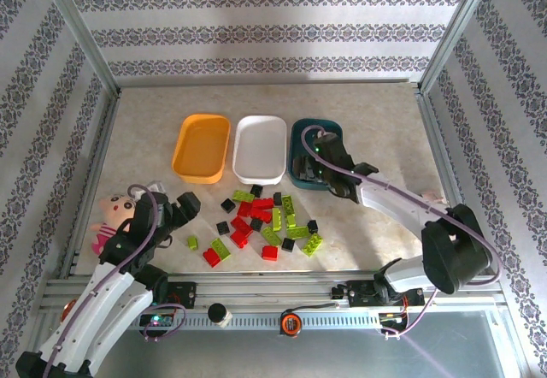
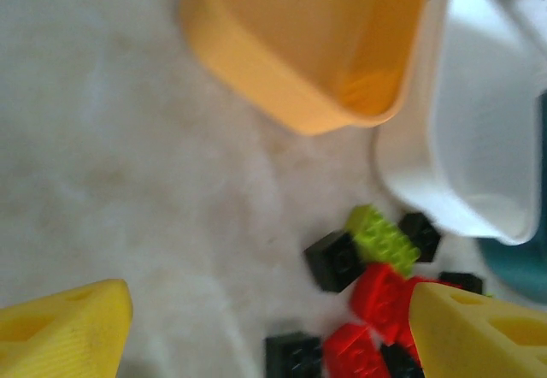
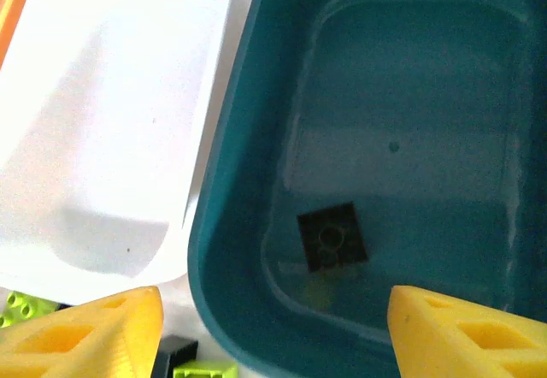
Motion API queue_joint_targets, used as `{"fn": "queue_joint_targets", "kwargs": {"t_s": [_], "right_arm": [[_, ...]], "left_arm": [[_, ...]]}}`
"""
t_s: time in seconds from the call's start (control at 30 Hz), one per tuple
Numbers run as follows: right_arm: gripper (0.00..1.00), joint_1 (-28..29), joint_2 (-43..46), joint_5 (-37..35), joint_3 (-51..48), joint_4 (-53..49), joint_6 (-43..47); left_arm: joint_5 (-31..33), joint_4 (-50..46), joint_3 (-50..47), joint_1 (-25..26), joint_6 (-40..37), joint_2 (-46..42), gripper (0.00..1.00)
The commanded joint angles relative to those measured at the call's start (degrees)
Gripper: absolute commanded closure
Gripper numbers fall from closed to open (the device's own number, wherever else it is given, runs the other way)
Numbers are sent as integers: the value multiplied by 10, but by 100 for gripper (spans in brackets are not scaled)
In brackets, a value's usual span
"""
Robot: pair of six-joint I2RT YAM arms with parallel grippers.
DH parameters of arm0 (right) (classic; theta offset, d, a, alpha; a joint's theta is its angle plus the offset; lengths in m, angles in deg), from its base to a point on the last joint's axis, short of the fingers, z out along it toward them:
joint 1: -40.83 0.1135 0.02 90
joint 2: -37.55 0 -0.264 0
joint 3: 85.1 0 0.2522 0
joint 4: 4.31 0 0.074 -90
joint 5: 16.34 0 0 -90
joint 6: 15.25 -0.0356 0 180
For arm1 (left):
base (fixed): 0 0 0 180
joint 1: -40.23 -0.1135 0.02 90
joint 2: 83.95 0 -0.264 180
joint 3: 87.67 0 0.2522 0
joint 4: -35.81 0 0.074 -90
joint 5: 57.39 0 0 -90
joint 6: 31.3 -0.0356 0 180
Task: Sort the legos into containers by color
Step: Place the lego in the container, then pick up the lego from the bottom-left of the table.
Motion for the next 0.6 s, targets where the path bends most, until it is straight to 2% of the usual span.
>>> {"fn": "queue_joint_targets", "kwargs": {"t_s": [0.0, 0.13, 0.33, 0.57], "right_arm": [[30, 2, 22, 9, -41, 26, -19], [30, -5, 48, 12, -61, 26, -21], [30, -24, 74, 19, -82, 33, -23], [30, -44, 91, 33, -99, 43, -27]], "left_arm": [[-20, -75, -9, 8, 29, 15, 19], [-30, -98, -7, 17, 31, 44, 23], [-25, -140, -17, 62, 45, 78, 38], [-29, -87, -49, 100, 51, 137, 45]]}}
